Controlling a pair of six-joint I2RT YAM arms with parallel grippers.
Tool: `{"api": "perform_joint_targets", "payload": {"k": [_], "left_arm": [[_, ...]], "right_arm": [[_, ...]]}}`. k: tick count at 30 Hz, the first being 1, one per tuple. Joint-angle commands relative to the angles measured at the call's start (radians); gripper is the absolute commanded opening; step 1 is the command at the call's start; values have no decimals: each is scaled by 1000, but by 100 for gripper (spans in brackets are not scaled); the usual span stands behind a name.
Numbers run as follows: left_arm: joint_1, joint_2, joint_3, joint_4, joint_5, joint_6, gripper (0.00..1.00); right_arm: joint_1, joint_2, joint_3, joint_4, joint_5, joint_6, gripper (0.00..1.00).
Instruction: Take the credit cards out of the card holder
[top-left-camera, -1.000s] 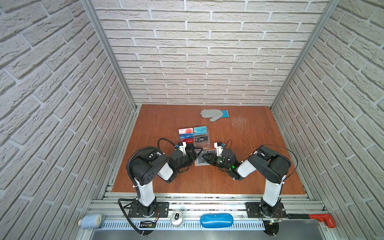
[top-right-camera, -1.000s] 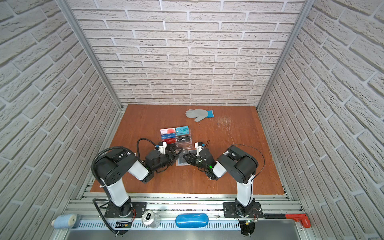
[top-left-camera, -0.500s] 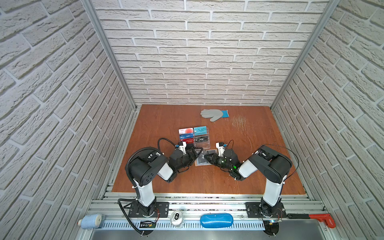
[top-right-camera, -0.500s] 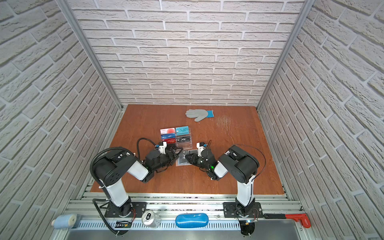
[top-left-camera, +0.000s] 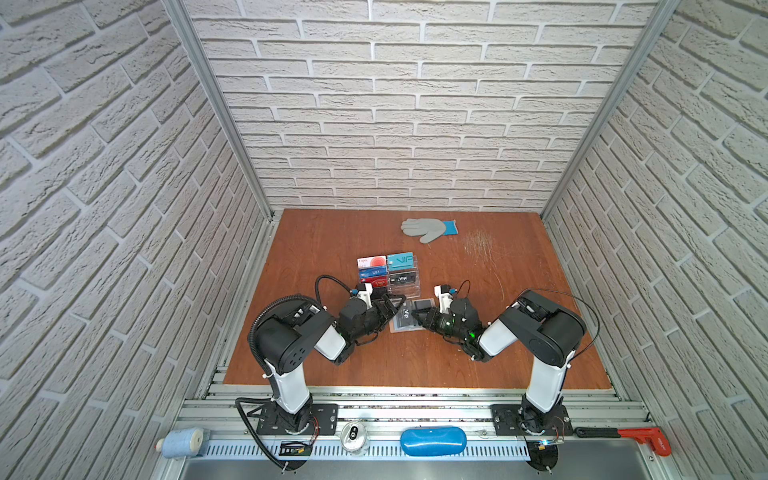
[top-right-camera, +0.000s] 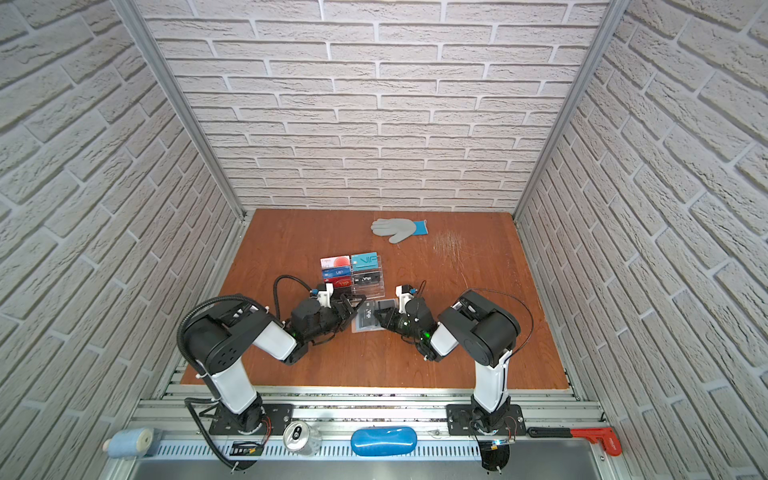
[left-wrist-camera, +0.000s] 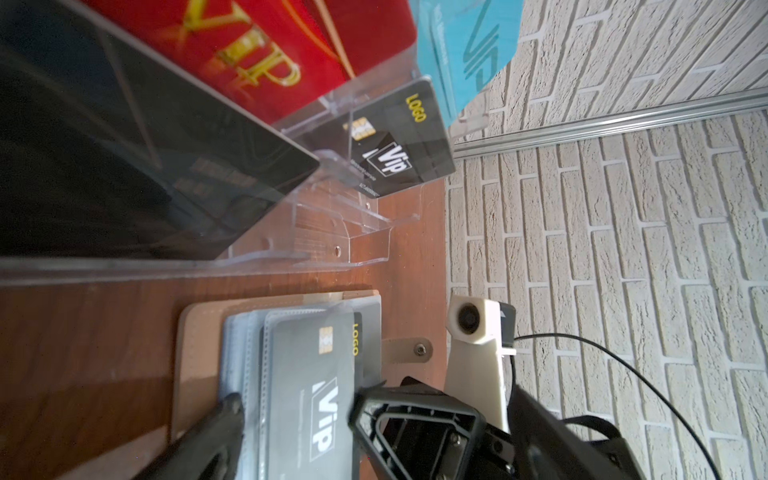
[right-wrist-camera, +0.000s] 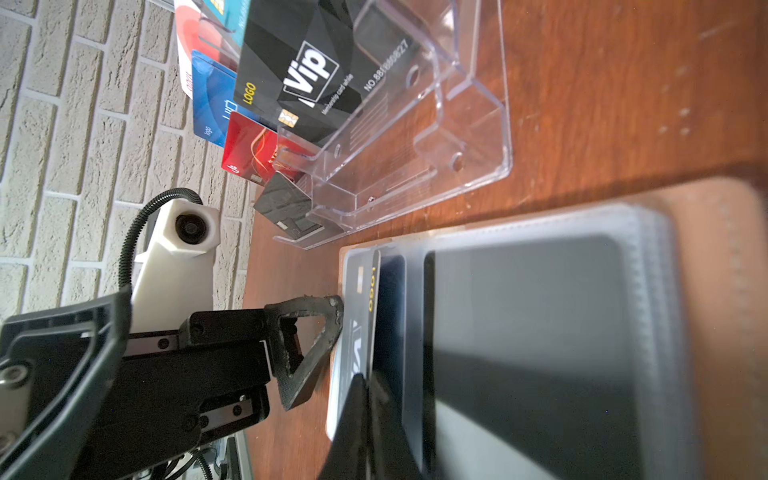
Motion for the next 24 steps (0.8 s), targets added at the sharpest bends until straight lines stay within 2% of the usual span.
{"api": "perform_joint_targets", "payload": {"k": [1, 24], "left_arm": [[3, 6, -13, -115, 4, 19, 98], [5, 15, -18, -109, 5, 23, 98]], "right_arm": [[-10, -37, -16, 53, -6, -10, 6], [-65, -42, -50, 60, -50, -19, 6]]}}
